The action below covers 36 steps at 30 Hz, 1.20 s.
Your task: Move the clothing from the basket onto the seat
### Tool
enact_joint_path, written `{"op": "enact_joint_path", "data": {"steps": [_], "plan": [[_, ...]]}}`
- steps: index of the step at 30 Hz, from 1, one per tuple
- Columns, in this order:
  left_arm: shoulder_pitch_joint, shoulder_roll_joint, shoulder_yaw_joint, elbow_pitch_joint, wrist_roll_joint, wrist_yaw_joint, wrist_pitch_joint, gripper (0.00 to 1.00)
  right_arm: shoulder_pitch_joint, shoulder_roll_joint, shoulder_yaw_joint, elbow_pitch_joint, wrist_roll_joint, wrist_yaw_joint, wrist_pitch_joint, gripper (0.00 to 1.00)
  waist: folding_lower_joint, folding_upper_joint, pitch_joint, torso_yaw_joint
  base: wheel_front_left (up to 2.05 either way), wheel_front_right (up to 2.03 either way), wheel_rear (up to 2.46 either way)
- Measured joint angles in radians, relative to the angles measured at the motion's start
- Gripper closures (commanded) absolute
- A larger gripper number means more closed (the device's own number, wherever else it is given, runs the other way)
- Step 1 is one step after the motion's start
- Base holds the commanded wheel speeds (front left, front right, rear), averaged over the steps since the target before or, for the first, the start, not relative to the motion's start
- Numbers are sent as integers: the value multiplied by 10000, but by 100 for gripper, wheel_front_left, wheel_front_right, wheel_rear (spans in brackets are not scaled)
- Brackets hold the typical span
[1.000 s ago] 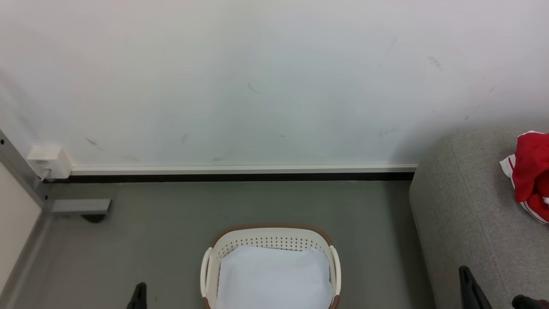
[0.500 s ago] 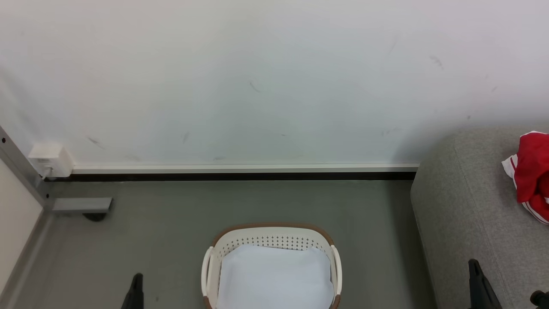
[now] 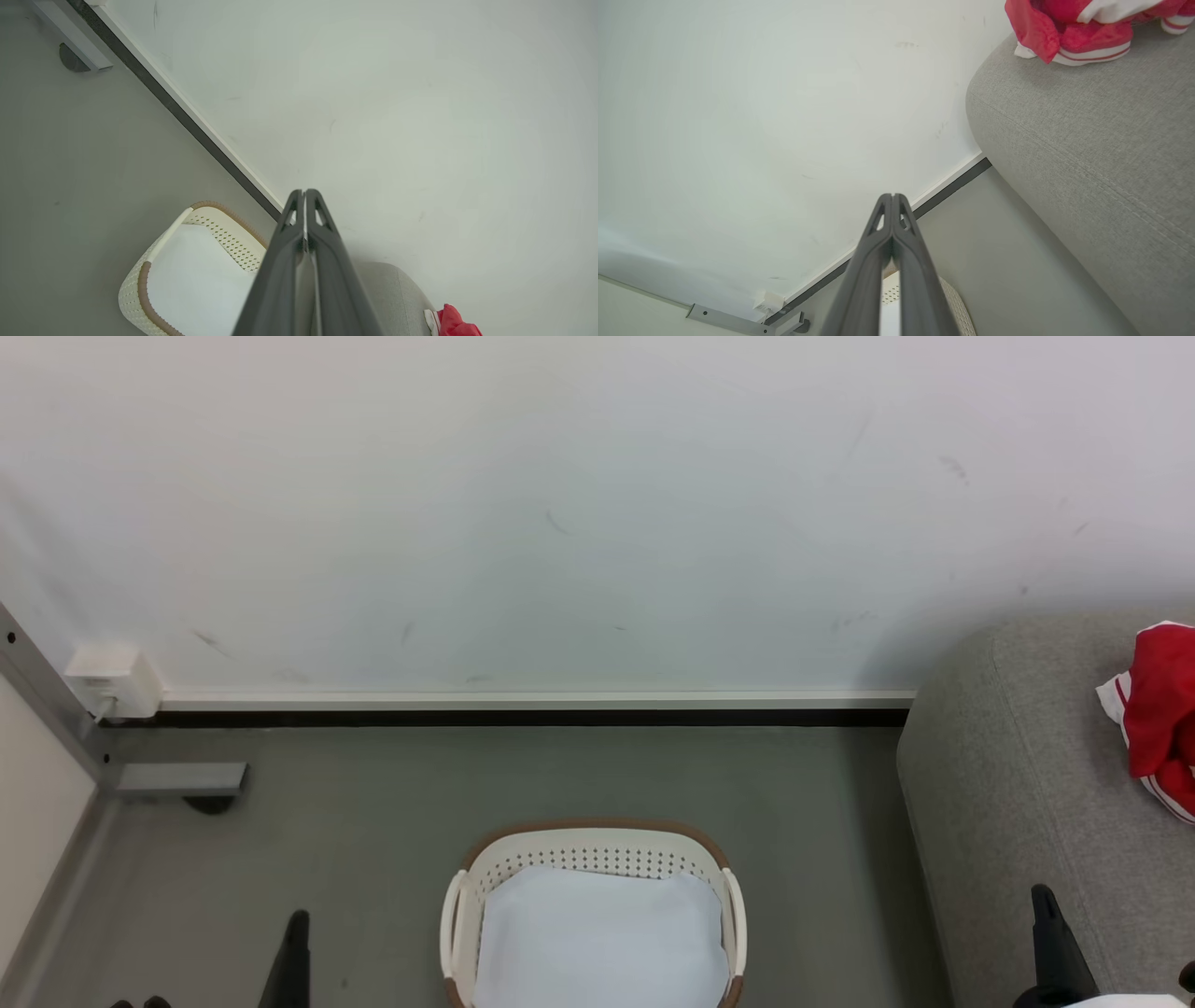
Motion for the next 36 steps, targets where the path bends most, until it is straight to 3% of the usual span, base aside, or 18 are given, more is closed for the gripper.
{"op": "enact_joint_path", "data": {"steps": [36], "plan": [[-583,-50,263,-109,-3444,-2,1014,100,-366,-12,-357,-268,3862,0,949,100,0,0,64,107,0,0,0]]}}
